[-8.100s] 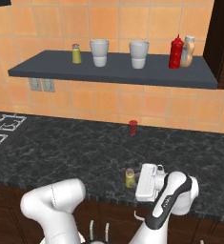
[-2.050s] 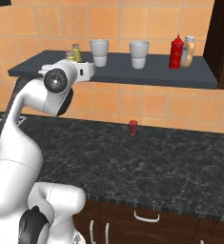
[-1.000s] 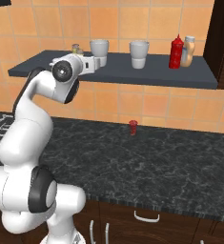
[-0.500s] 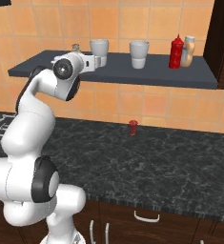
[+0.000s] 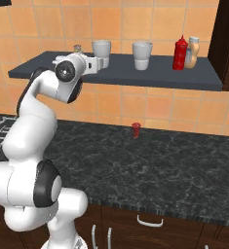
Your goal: Put the shaker and condiment bottle from the counter next to their counterparts in the cabinet.
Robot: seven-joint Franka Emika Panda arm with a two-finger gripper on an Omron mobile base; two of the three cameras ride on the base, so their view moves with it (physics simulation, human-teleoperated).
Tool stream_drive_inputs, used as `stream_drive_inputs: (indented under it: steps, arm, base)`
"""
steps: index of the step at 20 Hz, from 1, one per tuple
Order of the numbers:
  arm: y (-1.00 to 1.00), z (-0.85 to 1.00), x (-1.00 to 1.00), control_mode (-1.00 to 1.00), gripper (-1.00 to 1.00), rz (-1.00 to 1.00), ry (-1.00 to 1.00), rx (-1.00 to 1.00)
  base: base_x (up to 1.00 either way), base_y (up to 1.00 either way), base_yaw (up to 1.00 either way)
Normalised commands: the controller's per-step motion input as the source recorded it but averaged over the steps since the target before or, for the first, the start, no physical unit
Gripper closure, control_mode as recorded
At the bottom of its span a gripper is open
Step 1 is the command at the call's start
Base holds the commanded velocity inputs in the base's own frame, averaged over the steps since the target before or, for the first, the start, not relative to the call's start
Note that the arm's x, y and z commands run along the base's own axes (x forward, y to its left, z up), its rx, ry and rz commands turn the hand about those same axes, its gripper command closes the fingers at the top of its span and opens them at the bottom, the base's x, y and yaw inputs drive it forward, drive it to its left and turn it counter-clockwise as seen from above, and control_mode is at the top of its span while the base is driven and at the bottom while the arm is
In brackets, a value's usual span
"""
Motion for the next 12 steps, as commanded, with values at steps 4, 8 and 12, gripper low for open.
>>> stream_drive_inputs:
  steps: [4,8,12]
  arm:
    - [-0.15,0.0,-0.38,-1.0,-1.0,0.0,-0.1,0.13]
    - [-0.13,0.0,-0.45,-1.0,-1.0,0.02,-0.09,0.13]
    - [-0.04,-0.09,-0.64,-1.0,-1.0,0.04,-0.03,0.14]
  base:
    - [0.0,0.0,0.0]
    - [0.0,0.0,0.0]
    - [0.0,0.0,0.0]
